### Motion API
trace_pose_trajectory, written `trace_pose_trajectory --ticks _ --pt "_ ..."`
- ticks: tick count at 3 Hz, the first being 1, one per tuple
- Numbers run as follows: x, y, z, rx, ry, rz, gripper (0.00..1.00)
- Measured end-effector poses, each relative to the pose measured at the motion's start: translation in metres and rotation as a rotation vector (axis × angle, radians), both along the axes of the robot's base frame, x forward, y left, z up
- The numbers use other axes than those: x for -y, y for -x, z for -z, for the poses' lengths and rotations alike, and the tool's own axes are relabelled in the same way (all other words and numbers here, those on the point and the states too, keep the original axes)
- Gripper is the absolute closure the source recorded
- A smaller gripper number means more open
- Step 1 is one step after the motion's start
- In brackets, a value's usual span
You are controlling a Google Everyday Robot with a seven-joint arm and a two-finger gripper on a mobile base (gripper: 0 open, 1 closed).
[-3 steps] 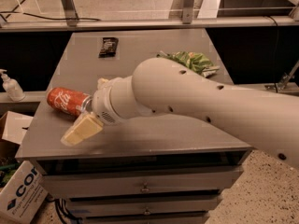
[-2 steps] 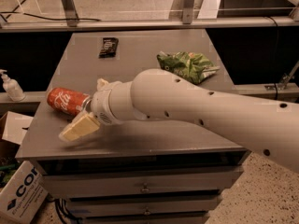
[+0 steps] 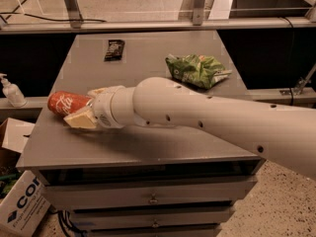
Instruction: Move coke can near rxbar chocolate
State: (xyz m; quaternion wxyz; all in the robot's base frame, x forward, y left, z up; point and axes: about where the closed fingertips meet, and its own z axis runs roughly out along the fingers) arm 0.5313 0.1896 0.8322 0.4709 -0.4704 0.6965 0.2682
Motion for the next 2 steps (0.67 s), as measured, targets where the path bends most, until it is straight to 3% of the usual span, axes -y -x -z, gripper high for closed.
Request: trace_pose_trajectory --ticks 1,2 --pt "-0.002 -0.007 -0.001 -0.006 -0.023 0.023 0.65" --pt "0.020 -0.024 -0.019 0.021 -0.054 0.097 0.87"
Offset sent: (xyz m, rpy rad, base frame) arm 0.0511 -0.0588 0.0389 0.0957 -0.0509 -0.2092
